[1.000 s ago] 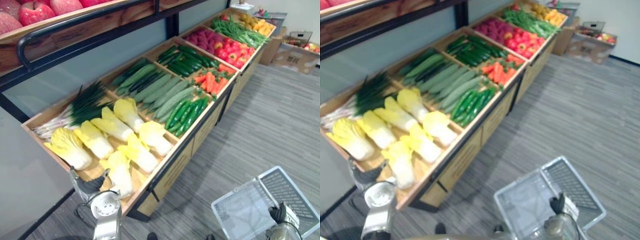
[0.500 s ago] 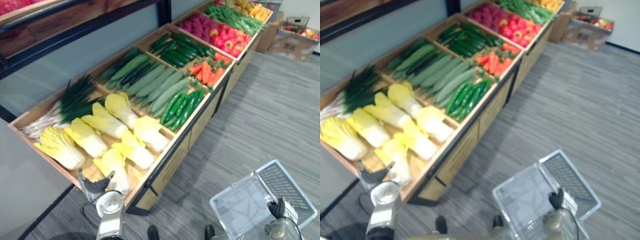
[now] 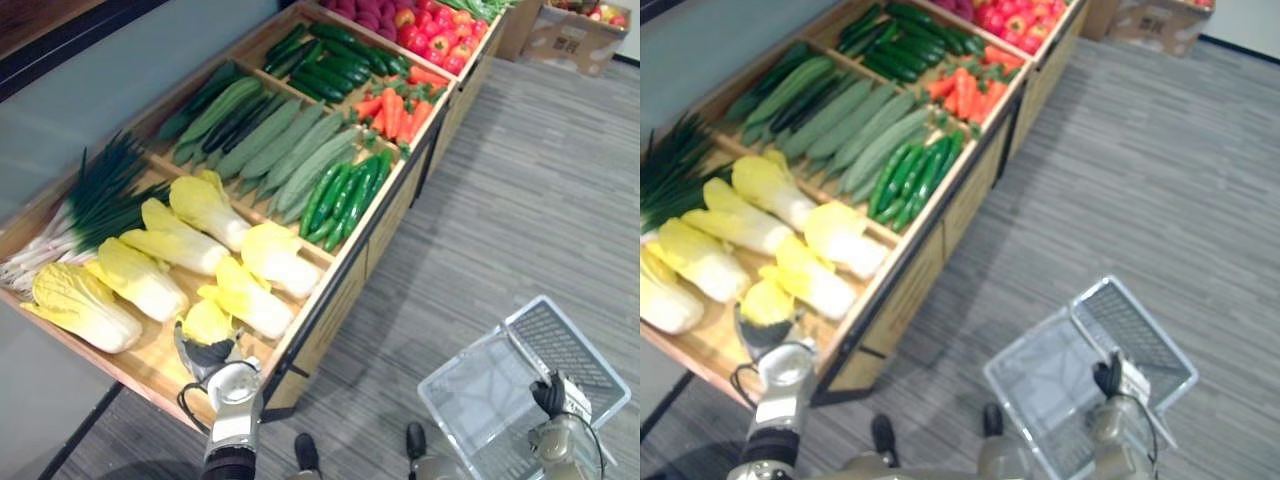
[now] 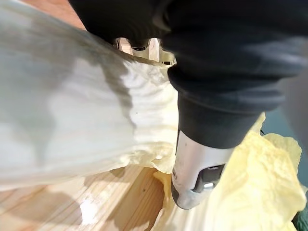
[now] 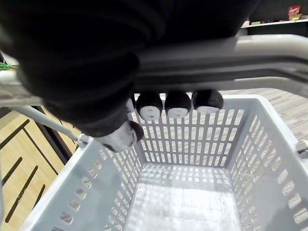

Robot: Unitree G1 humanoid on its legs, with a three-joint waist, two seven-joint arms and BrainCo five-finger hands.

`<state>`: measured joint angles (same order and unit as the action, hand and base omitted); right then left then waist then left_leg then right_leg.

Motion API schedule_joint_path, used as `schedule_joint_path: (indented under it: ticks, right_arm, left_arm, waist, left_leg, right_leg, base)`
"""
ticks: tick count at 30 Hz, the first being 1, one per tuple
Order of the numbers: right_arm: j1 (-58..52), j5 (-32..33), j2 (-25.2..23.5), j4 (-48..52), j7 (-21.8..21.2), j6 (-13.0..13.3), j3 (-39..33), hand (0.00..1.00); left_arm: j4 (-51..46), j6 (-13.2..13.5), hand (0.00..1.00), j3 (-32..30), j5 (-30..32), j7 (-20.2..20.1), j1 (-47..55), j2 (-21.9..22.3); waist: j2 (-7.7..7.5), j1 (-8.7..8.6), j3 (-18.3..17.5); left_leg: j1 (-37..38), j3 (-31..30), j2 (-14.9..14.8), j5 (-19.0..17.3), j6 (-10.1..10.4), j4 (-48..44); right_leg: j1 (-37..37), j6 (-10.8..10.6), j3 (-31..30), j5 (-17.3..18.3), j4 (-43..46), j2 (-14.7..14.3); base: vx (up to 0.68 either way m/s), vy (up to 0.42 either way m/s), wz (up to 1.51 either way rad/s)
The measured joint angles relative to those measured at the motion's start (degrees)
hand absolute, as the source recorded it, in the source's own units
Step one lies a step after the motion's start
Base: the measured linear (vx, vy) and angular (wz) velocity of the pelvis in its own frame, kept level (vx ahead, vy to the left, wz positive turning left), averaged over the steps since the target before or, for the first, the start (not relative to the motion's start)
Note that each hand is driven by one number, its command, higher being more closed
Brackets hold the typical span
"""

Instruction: Pick vegetable in the basket

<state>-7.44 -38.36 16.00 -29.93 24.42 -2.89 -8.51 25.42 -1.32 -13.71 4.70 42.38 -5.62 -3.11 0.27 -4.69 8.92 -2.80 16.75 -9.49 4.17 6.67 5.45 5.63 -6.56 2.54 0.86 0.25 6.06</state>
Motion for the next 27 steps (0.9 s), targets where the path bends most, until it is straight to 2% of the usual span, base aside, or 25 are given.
schedule_joint_path:
  ticks: [5, 6, 11, 14, 15, 27]
  right_arm:
    - [-0.71, 0.01, 0.0, 0.05, 0.0, 0.53, 0.02, 1.0]
    - [-0.96, 0.0, 0.0, 0.06, 0.0, 0.53, 0.02, 1.0]
    - [-2.71, 0.02, 0.03, 0.36, 0.0, 0.64, 0.0, 1.0]
    - [-3.39, 0.03, 0.6, 0.32, 0.0, 0.77, -0.02, 1.0]
    - [-3.79, 0.04, 1.42, 0.32, 0.0, 1.17, -0.02, 1.0]
    - [-5.3, 0.2, 5.44, -0.56, -0.04, 4.21, 2.71, 1.0]
  left_arm:
    - [3.08, 0.24, 0.0, 1.16, -0.09, -0.2, -1.1, -1.49]
    - [4.04, 0.39, 1.0, 1.41, -0.09, -0.32, -1.09, -1.77]
    - [9.55, 1.18, 1.0, 0.76, -2.33, -0.16, -1.63, -3.38]
    - [12.13, 1.47, 1.0, -0.93, -2.32, 0.08, -2.25, -4.37]
    - [14.07, 1.65, 1.0, -1.71, -2.28, 0.13, -2.71, -4.65]
    - [20.57, 1.66, 1.0, -5.18, -2.23, 0.62, -5.19, -6.08]
  waist:
    - [-0.07, -0.01, 0.03]
    - [-0.15, 0.0, 0.04]
    - [-0.51, -0.25, 0.08]
    - [-0.86, -1.16, 0.14]
    - [-1.24, -1.34, 0.3]
    - [-1.7, -2.03, -1.26]
  left_leg:
    - [0.3, 0.28, -0.06, -0.08, 0.07, 0.0]
    - [0.52, 0.55, -0.05, -0.12, 0.09, 0.01]
    - [1.27, 1.66, 0.03, -0.24, 0.08, 0.02]
    - [1.41, 1.79, 0.12, -0.23, 0.07, 0.03]
    - [1.99, 2.06, 0.17, -0.29, 0.09, 0.03]
    - [3.23, 3.16, -0.3, -0.54, 0.36, 0.36]
  right_leg:
    - [-0.03, -0.05, -0.42, -0.56, -0.09, -0.06]
    - [-0.05, -0.07, -0.82, -0.75, -0.16, -0.07]
    - [-0.2, -0.2, -1.77, -1.54, -1.0, -0.01]
    - [-0.68, -0.45, -1.98, -1.84, -1.74, 0.08]
    - [-1.18, -0.6, -2.22, -1.94, -2.14, 0.12]
    - [-1.98, -0.39, -3.14, -2.17, -2.52, -0.43]
  base:
    - [-0.04, -0.006, -0.04]
    - [-0.05, -0.003, -0.13]
    - [-0.05, -0.005, -0.13]
    - [-0.02, -0.005, -0.03]
    - [-0.02, -0.008, -0.07]
    - [0.0, -0.007, -0.05]
